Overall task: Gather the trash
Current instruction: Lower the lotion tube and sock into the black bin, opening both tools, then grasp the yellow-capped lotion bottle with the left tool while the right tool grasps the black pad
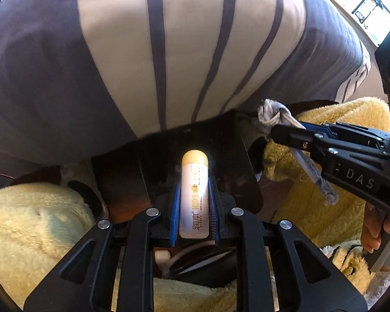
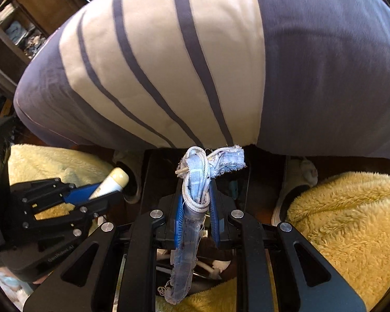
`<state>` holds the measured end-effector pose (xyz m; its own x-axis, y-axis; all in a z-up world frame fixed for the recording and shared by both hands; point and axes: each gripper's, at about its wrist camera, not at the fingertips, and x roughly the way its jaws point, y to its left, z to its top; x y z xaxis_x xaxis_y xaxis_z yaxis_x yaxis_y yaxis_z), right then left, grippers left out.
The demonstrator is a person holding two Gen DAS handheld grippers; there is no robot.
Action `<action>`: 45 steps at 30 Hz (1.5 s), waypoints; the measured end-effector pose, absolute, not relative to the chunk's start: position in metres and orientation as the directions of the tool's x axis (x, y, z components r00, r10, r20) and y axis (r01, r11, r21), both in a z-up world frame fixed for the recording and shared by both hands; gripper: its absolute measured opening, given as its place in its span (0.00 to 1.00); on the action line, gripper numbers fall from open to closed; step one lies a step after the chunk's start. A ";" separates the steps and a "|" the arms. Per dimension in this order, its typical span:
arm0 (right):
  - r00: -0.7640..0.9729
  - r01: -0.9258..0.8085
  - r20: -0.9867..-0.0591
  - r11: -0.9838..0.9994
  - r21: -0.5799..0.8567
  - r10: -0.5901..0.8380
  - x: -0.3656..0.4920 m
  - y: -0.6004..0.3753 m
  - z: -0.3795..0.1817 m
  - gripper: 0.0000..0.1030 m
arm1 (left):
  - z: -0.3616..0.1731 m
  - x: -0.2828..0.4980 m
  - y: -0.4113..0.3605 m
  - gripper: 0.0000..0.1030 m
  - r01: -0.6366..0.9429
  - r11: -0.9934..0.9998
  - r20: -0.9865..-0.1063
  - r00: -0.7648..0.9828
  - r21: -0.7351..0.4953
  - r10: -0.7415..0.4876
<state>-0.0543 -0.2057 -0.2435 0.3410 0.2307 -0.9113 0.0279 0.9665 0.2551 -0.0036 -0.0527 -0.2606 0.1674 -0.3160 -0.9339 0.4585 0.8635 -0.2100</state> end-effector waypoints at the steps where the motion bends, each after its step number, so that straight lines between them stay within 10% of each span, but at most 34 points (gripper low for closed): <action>1: 0.334 0.031 -0.913 0.966 0.258 0.233 -0.053 -0.206 -0.245 0.18 | -0.262 -0.003 -0.054 0.18 0.460 0.862 -0.935 0.162 -0.211 -0.315; 12: 0.302 0.049 -0.922 0.962 0.268 0.242 -0.044 -0.206 -0.254 0.25 | -0.267 -0.002 -0.061 0.27 0.483 0.844 -0.935 0.127 -0.234 -0.332; 21: 0.337 0.081 -0.917 0.964 0.253 0.212 -0.047 -0.214 -0.241 0.58 | -0.252 -0.003 -0.053 0.50 0.469 0.862 -0.932 0.189 -0.190 -0.308; 28: 0.424 0.089 -0.898 0.980 0.175 0.122 -0.049 -0.223 -0.209 0.94 | -0.219 0.000 -0.042 0.88 0.452 0.878 -0.908 0.283 -0.158 -0.309; 45: 0.633 0.085 -0.773 0.990 0.109 0.031 0.032 -0.263 -0.104 0.95 | -0.115 0.088 -0.023 0.89 0.396 0.917 -0.805 0.529 -0.044 -0.267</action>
<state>0.0318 -0.2633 -0.1043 0.6331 0.0308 -0.7735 0.0854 0.9903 0.1094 0.0875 -0.0228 -0.1147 0.5295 -0.2667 -0.8053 0.3958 0.9173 -0.0435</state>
